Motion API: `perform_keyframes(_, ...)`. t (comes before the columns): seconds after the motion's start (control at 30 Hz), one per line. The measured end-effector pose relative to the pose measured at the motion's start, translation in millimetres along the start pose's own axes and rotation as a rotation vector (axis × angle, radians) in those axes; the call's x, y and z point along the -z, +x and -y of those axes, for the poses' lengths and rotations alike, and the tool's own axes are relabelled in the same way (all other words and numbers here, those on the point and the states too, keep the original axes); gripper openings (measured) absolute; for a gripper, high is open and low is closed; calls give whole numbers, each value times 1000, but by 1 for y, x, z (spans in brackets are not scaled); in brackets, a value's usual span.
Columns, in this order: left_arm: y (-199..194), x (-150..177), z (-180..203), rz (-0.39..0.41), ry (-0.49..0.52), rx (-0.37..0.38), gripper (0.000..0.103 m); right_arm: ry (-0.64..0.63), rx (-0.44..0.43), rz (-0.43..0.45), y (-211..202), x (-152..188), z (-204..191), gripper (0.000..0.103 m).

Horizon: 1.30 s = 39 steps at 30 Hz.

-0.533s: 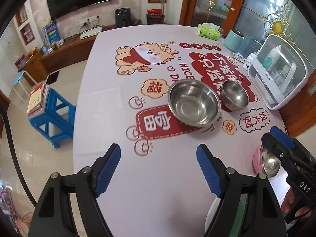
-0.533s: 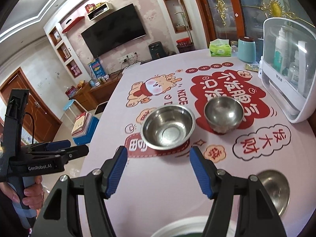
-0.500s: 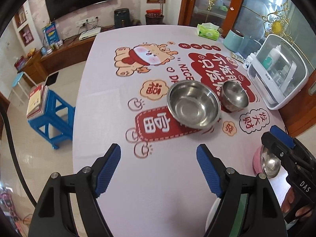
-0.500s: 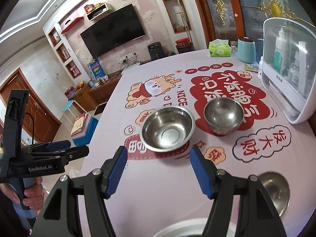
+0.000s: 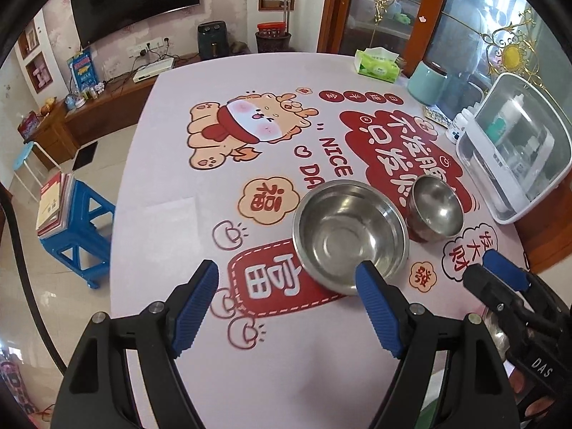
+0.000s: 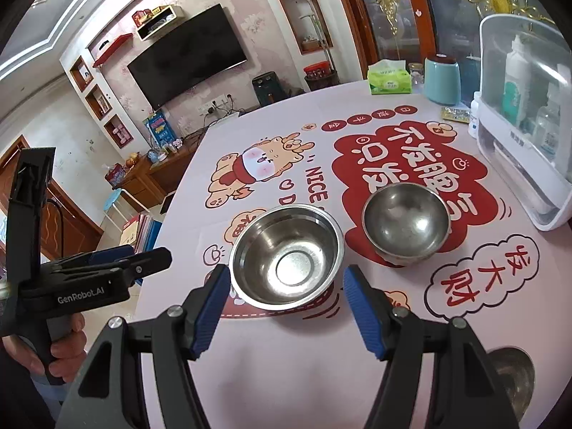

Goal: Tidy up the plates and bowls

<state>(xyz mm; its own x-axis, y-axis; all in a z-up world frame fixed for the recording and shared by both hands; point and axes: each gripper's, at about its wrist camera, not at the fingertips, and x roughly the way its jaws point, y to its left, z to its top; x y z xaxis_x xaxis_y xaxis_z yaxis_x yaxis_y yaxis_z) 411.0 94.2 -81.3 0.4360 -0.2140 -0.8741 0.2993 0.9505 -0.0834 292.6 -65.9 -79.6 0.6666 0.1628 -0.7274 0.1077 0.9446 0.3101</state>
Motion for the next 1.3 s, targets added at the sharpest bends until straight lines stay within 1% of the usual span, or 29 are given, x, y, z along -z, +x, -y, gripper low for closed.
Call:
perform_keyframes(0.27,41,-2,6,-64,-5,42,78,70,-1,-61,32,4,14,66)
perform_keyframes(0.37,57,1,7,-80,-3,51,78,101,-11,-97,47,12,19,66)
perform_keyframes(0.5,79,7,5,-111,-18,87,78,156,-24,-154,70,25,25,66)
perform_keyframes(0.67,105,12,1,-148,-43,98,78,187,-25,-184,87,34,30,66)
perform_keyframes(0.77,117,16,-1,-167,-61,105,78,200,-44,-203,97,39,31,66)
perform_keyframes(0.8,120,17,-2,-171,-64,107,77,202,-47,-208,99,39,31,66)
perform_keyframes(0.83,124,19,-3,-178,-71,111,74,204,-48,-213,102,40,31,66)
perform_keyframes(0.9,128,20,-4,-178,-83,128,72,208,-51,-218,106,42,32,66)
perform_keyframes(1.0,133,22,-5,-179,-100,147,71,211,-57,-220,110,43,34,60)
perform_keyframes(1.1,136,22,-5,-177,-107,163,66,214,-78,-204,110,42,35,54)
perform_keyframes(1.17,138,23,-4,-176,-113,172,62,207,-77,-197,110,41,35,50)
perform_keyframes(1.2,140,23,-4,-178,-116,176,60,205,-75,-196,111,41,35,47)
perform_keyframes(1.3,144,25,-4,-188,-126,180,53,216,-77,-202,113,43,37,39)
